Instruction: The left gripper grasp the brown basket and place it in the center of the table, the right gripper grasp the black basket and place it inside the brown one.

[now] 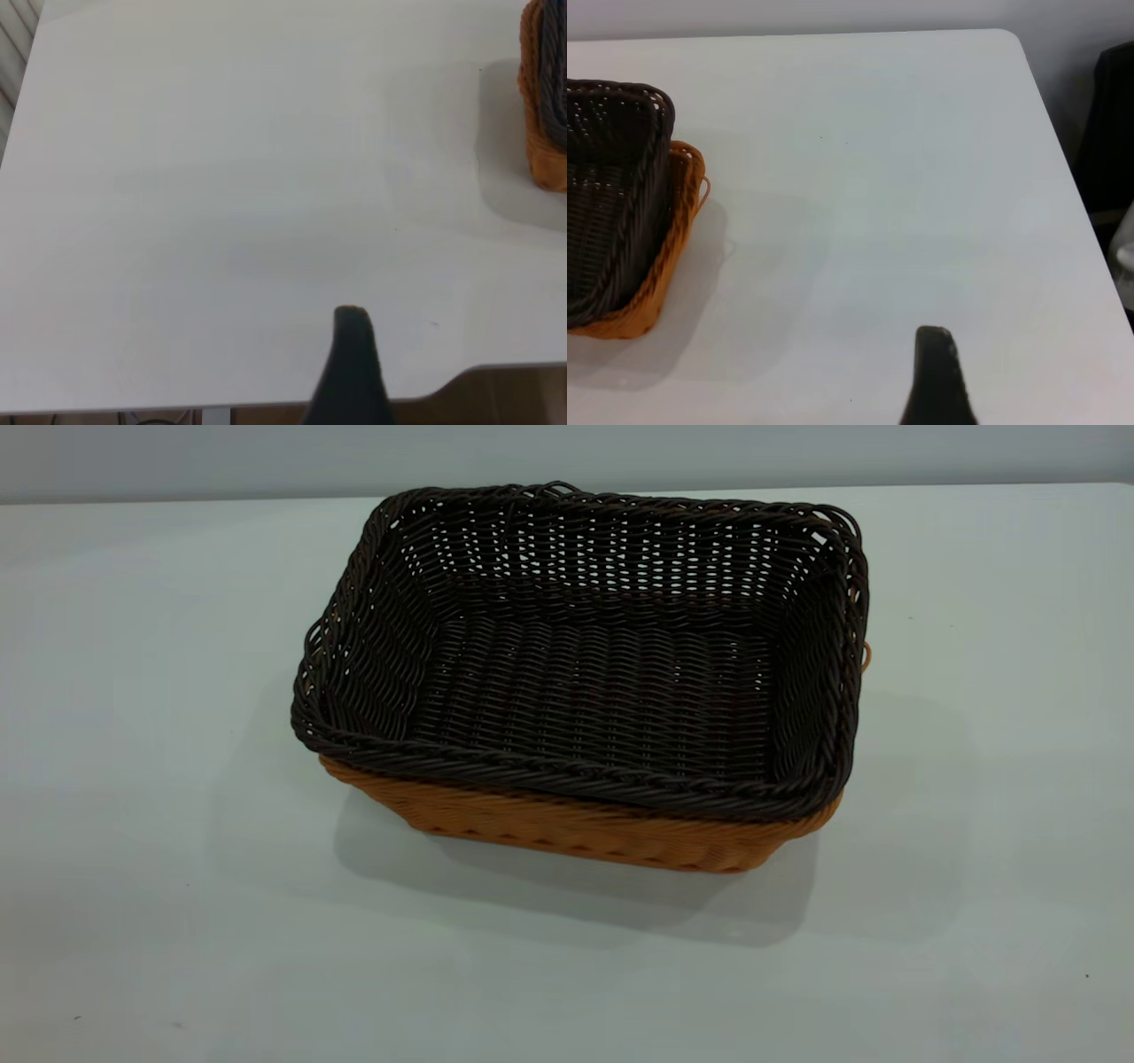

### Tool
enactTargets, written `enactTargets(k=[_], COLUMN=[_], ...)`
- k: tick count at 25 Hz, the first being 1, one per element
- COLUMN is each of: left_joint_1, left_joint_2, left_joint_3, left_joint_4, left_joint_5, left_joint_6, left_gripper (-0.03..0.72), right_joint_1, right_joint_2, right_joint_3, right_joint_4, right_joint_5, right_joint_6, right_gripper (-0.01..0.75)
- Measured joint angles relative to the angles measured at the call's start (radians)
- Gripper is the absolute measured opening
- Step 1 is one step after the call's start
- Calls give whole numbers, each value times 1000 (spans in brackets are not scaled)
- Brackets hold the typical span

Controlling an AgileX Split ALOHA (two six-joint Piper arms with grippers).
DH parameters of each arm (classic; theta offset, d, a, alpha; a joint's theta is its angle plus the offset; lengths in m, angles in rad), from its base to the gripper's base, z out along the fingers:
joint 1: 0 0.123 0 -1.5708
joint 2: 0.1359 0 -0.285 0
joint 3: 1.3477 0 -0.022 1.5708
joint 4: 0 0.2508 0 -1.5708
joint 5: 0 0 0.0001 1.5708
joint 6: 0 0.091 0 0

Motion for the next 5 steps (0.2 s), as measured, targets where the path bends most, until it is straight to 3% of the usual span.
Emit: enactTargets(k=[5], left_joint_1=[0], left_joint_2=[0], left_joint_3=[0], left_joint_4=[0], left_joint_5=[0], left_joint_6=[0], left_gripper=[544], right_joint_1=[0], right_joint_2=[0], right_joint_3=[0], right_joint_4=[-2], right_joint_5=[0], right_joint_6=[2], right_gripper=[402])
